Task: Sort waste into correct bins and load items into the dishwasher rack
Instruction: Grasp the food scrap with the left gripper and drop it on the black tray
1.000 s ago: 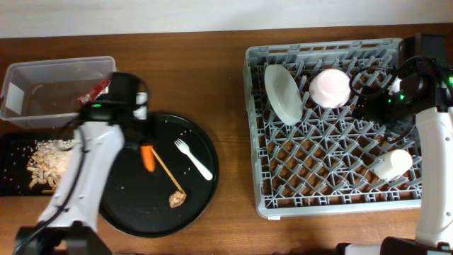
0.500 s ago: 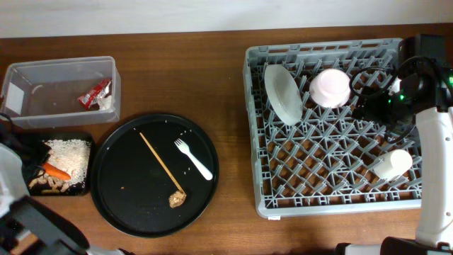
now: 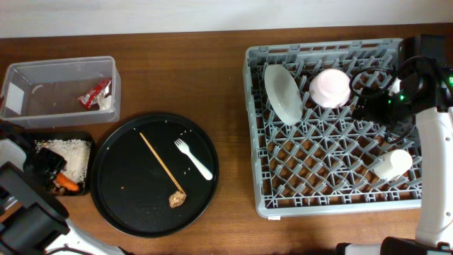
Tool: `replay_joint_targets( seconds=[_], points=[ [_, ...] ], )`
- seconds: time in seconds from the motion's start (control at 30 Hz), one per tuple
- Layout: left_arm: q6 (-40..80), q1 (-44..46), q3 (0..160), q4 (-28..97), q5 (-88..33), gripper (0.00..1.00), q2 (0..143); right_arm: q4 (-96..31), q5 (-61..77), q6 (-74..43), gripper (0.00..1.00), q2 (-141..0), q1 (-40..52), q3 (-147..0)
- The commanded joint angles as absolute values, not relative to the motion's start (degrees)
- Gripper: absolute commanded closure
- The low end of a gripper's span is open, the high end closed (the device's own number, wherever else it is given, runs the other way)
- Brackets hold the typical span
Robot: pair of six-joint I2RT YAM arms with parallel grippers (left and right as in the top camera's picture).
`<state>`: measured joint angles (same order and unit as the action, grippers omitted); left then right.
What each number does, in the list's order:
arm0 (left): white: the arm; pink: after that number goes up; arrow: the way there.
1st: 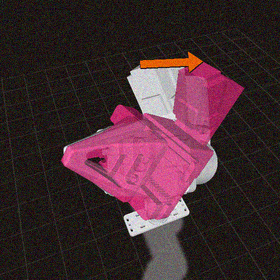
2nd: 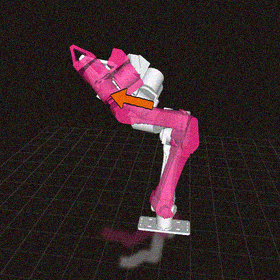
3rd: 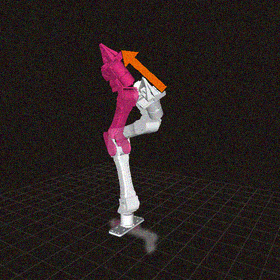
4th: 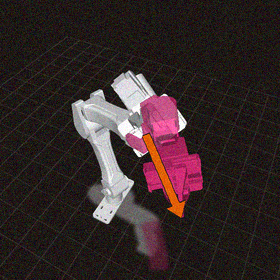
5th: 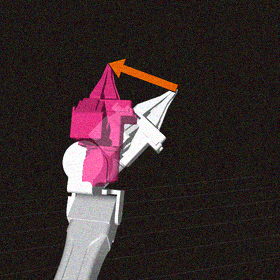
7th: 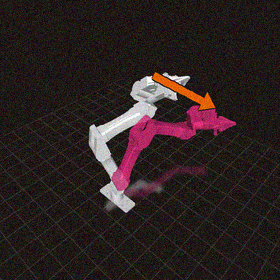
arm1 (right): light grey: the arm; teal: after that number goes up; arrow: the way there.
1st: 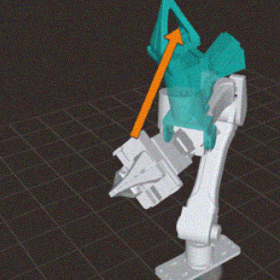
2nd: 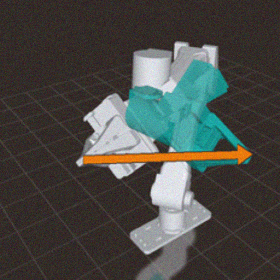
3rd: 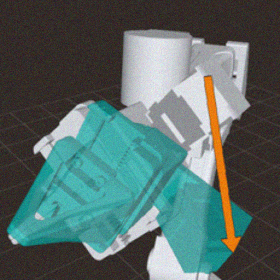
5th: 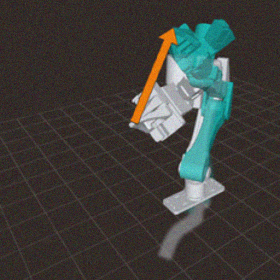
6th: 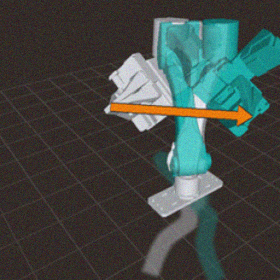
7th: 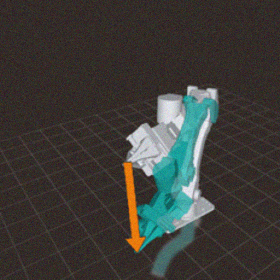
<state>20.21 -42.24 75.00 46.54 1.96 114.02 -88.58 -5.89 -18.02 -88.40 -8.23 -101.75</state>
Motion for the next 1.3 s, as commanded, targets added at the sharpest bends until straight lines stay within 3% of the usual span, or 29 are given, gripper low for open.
replay_joint_targets(
  seconds=[0.0,0.13,0.3,0.47,0.6,0.77,1.03,1.1,1.13,1.23,1.27],
  points=[
    [20.4,-42.6,80.8,50.5,1.3,0.48,112.8,-88.9,-5.8,-18.2,0.04,-88.4,-8.3,-101.5],
    [20.4,-42.5,83.6,52.5,1.2,0.41,106.1,-88.9,-5.8,-18.2,0.04,-88.4,-8.3,-101.5],
    [19.7,-38.0,83.6,56.9,-2.9,0.4,102.2,-88.7,-5.8,-18.2,0.04,-88.4,-8.3,-101.5],
    [12.7,-16.3,83.6,68.7,-6.2,0.4,101.4,-88.8,-5.8,-18.2,0.04,-88.4,-8.3,-101.5],
    [11.4,1.8,82.0,80.4,-6.2,0.32,101.4,-88.7,-6.0,-18.2,0.04,-88.4,-8.3,-101.5],
    [13.3,15.2,71.0,78.0,-6.2,0.29,101.4,-88.8,-6.0,-18.2,0.04,-88.4,-8.3,-101.5],
    [15.0,20.3,53.6,61.3,-6.3,0.23,101.4,-89.0,-6.0,-18.2,0.04,-88.4,-8.3,-101.5],
    [15.5,20.3,53.2,57.8,-6.4,0.29,101.4,-89.0,-6.0,-18.2,0.04,-88.4,-8.3,-101.5],
    [15.8,20.3,53.2,56.9,-6.4,0.36,101.4,-89.0,-6.0,-18.2,0.04,-88.4,-8.3,-101.5],
    [15.8,20.3,53.2,56.2,-6.4,0.78,101.4,-89.0,-6.0,-18.2,0.04,-88.4,-8.3,-101.5],
    [15.8,20.1,53.5,56.4,-6.4,0.84,101.4,-89.0,-6.0,-18.2,0.04,-88.4,-8.3,-101.5]
  ],
)
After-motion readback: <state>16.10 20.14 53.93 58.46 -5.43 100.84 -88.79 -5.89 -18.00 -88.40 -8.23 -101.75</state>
